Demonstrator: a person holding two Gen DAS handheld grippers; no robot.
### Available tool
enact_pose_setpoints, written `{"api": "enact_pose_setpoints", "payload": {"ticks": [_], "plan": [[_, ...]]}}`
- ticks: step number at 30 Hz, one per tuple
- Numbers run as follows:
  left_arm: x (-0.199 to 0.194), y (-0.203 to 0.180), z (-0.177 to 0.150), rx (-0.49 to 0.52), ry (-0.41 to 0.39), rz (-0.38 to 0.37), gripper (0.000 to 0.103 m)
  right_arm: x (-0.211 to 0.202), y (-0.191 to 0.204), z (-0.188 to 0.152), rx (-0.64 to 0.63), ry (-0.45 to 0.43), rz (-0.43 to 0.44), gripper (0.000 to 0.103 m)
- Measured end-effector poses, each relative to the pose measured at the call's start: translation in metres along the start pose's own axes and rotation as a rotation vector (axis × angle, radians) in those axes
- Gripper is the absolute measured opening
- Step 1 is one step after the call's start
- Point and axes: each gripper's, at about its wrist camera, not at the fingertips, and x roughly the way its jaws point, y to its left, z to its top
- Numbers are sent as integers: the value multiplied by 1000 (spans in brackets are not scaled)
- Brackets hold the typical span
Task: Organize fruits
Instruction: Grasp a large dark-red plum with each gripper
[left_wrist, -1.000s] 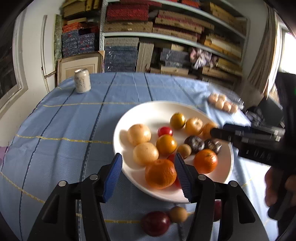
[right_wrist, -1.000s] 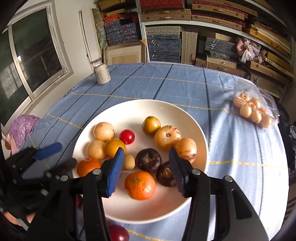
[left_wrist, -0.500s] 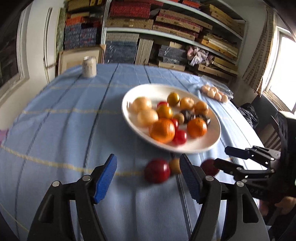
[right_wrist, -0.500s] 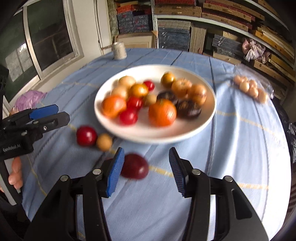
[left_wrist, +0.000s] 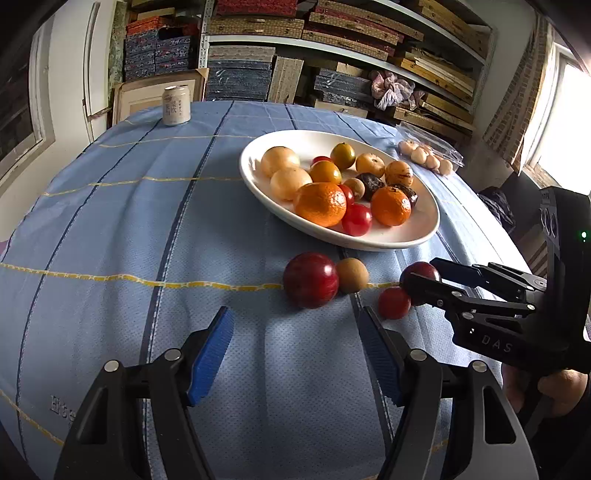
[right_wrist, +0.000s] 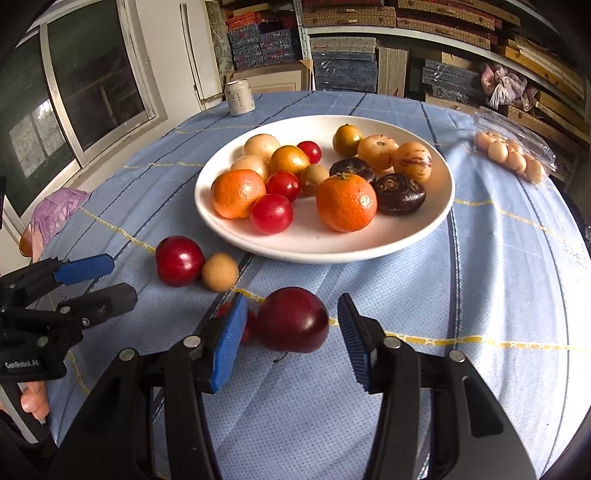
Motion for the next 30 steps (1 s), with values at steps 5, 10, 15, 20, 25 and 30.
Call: {"api": "enact_pose_setpoints", "payload": {"ticks": [5,10,15,20,25,30], "plan": [[4,-13,6,31,-8,7,70,1,-11,-3,72,8,35,50],[18,-16,9,31,2,46,71,0,-14,-5,91,-5,85,41],[29,-7,10,-4,18,72,71,-2,-19,-7,112,-19,115,40],[37,-1,12,-25,25,88,71,-8,-26,-6,134,-44,141,40],[40,-4,12,-20,23,94,71,-12,-24,-6,127,-55,145,40],[41,-3,12,-24,15,92,71,-12,-24,-6,124,-53,140,40]]}}
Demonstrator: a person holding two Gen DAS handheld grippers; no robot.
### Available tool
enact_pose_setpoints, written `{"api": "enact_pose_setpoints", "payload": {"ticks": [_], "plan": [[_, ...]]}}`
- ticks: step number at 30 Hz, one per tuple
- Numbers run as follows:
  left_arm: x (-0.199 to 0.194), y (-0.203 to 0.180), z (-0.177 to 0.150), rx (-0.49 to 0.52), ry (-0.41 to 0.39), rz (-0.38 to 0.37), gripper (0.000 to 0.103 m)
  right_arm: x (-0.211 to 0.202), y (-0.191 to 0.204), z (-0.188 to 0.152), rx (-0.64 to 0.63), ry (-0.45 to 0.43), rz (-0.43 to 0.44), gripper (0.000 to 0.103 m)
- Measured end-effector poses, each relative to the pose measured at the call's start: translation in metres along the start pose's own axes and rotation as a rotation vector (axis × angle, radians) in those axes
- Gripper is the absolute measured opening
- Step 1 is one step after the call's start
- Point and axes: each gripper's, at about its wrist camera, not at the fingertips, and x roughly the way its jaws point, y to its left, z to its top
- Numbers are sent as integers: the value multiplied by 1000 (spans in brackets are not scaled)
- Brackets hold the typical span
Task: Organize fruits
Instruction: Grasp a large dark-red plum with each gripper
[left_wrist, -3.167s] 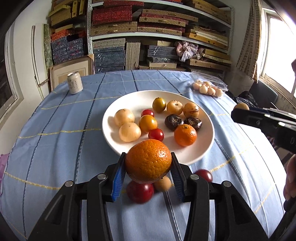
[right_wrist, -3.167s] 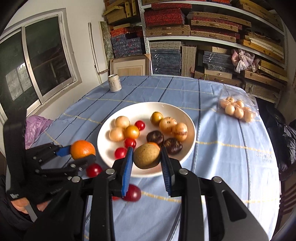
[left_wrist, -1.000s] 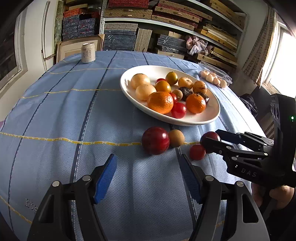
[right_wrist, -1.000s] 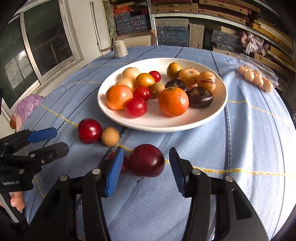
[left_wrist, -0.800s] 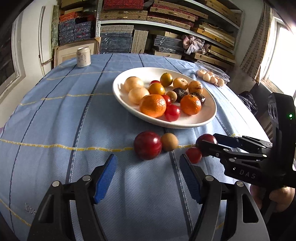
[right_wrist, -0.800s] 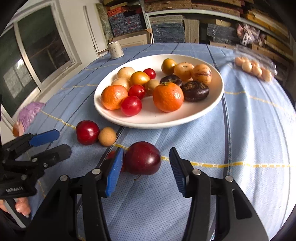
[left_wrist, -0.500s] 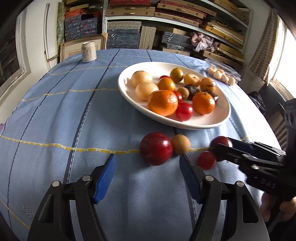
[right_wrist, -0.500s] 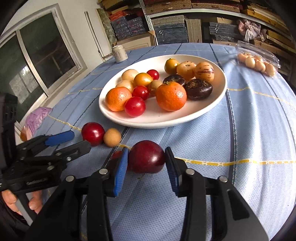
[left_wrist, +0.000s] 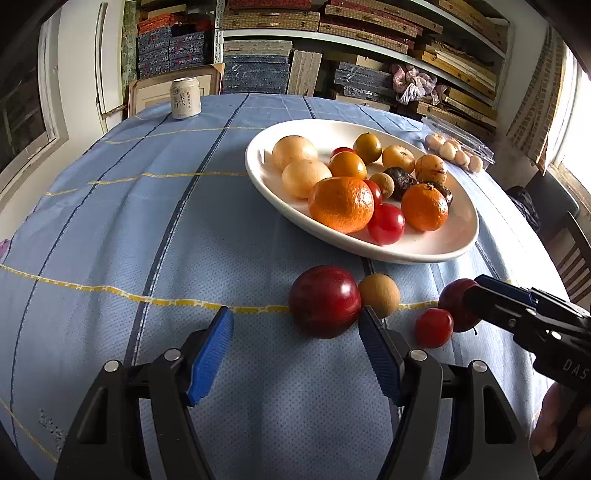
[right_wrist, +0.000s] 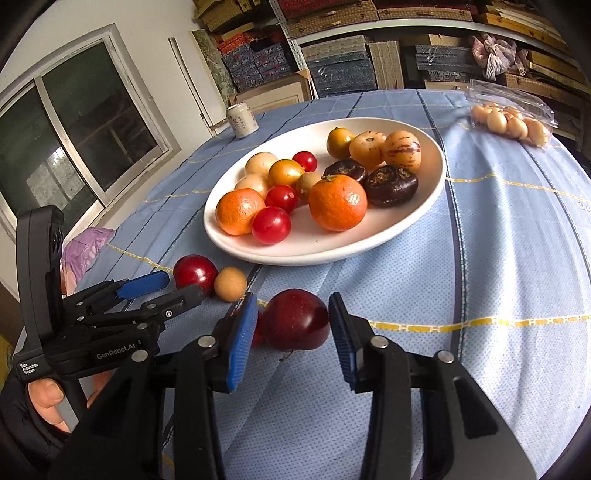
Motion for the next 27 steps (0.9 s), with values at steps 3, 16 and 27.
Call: {"api": "enact_pose_setpoints", "payload": {"ticks": [3,16,27], "plan": [[3,0,0,0,-12,9,76,0,1,-1,-10,5,-6,41],[5,1,3,13,-11,-53,39,0,2,-2,-14,-4,-1,45],[-8,-1,0,19,-75,-37,39,2,2,-1,-37,7,-47,52]]}}
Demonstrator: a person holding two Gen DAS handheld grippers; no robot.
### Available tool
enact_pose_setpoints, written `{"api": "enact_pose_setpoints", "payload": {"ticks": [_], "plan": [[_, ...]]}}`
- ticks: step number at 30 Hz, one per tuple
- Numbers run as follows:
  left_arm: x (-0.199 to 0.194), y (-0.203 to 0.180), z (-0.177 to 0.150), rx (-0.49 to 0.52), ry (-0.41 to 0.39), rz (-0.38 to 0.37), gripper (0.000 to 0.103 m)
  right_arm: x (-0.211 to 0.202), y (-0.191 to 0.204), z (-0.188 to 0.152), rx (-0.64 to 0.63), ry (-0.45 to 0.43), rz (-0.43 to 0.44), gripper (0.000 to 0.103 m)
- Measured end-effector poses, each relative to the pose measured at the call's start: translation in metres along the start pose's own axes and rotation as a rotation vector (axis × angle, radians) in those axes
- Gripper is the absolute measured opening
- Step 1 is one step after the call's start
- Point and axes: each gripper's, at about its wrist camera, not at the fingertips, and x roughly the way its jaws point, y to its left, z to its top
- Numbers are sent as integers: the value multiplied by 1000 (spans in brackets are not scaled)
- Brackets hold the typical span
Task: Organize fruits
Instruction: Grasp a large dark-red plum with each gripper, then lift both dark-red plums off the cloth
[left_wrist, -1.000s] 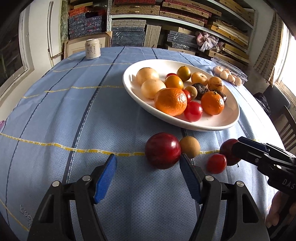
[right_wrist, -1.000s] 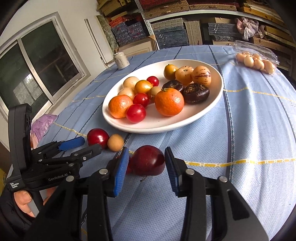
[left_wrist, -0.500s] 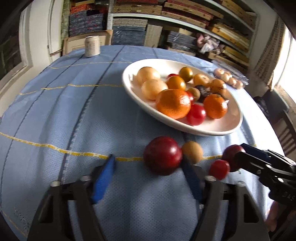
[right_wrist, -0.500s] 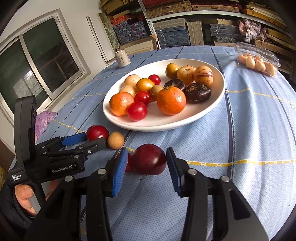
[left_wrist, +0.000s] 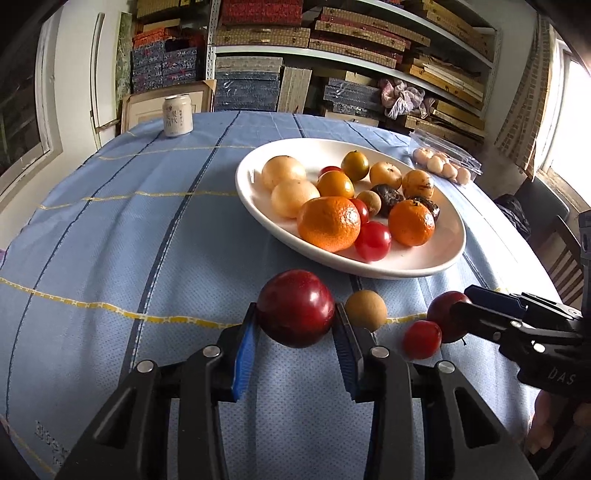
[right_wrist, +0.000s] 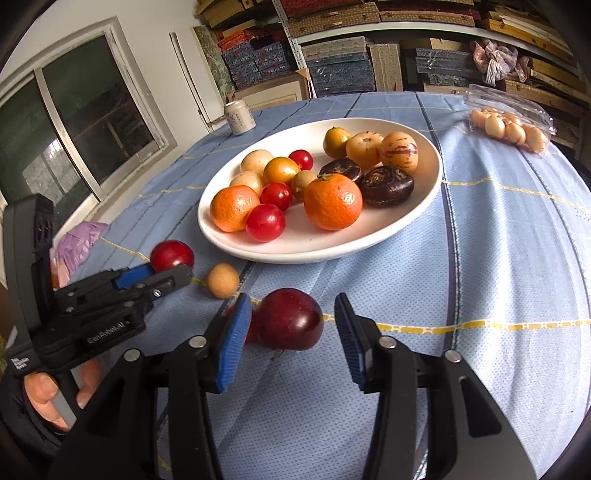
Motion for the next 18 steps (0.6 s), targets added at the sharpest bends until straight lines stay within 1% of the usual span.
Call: {"api": "enact_pose_setpoints", "payload": {"ticks": [4,9,13,16,18], "plan": [[-3,0,0,1,-12,-4,39,4,4,-1,-30,9,-31,58],[-3,-2,0,12,-16,-14,39,10,12,0,-59,15,-55,58],[-4,-1,0,12,-21,-17,39,7,20,-2,-93,22,-23,58],[-3,1,0,7,-15,-22,39,5,25,-2,-121,20,-42,59],[-3,1,0,7,-13,-24,39,2,21,0,-101,6,-58,59]]}}
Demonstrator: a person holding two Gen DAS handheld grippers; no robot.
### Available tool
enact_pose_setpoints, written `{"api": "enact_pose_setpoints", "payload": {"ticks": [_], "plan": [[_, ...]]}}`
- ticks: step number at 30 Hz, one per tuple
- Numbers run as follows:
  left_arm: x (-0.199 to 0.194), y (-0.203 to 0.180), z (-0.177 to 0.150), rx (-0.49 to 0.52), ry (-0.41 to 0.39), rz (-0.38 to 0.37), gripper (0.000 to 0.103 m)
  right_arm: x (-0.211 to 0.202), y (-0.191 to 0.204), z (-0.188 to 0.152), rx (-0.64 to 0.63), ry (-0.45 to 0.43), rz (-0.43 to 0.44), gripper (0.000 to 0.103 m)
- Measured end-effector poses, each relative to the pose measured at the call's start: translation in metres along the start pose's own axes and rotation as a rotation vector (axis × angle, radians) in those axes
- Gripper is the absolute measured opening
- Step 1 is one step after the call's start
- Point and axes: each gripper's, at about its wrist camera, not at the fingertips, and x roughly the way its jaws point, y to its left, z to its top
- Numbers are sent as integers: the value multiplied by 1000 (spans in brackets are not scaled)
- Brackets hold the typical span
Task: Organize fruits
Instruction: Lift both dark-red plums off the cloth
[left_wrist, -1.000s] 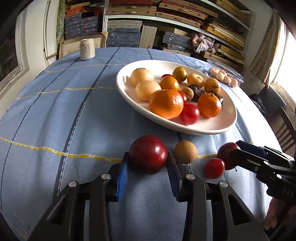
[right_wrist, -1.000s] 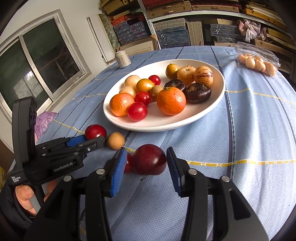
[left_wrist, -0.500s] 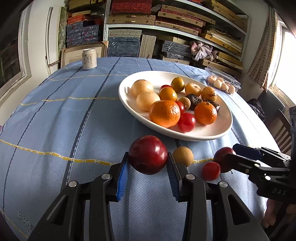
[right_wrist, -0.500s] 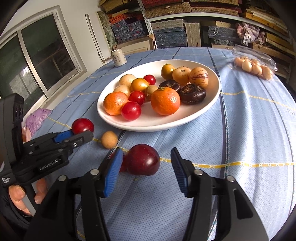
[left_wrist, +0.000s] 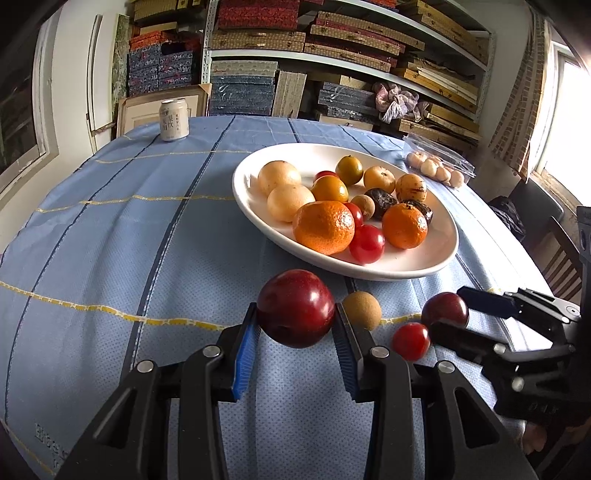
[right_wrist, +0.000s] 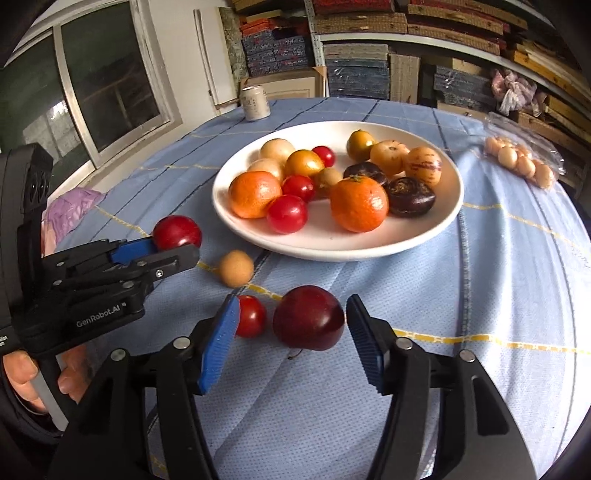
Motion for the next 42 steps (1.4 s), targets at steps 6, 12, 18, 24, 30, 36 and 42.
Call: {"api": "enact_pose_setpoints", "payload": {"ticks": [6,12,18,24,30,36,42], "plan": [[0,0,0,4,4,-5,39,2,-14,2,47,12,-34,59],[1,-1,0,6,5,-5,39,7,-2,1,-17,31,-49,59],[1,-2,-1,10,5,-6,39,13,-1,9,-2,83,14,61],[2,-2,-1,9,7,-10,39,12,10,7,-67,95,-24,62],[2,-3,-2,20,7,-14,39,9,10,-1,-137,70,-133,65],[1,-4,-2,23,6,-18,39,18,16,0,-160,68,-125,65],[0,-3,-2,22,5,-17,39,32,22,2,-166,110,-124,41]]}}
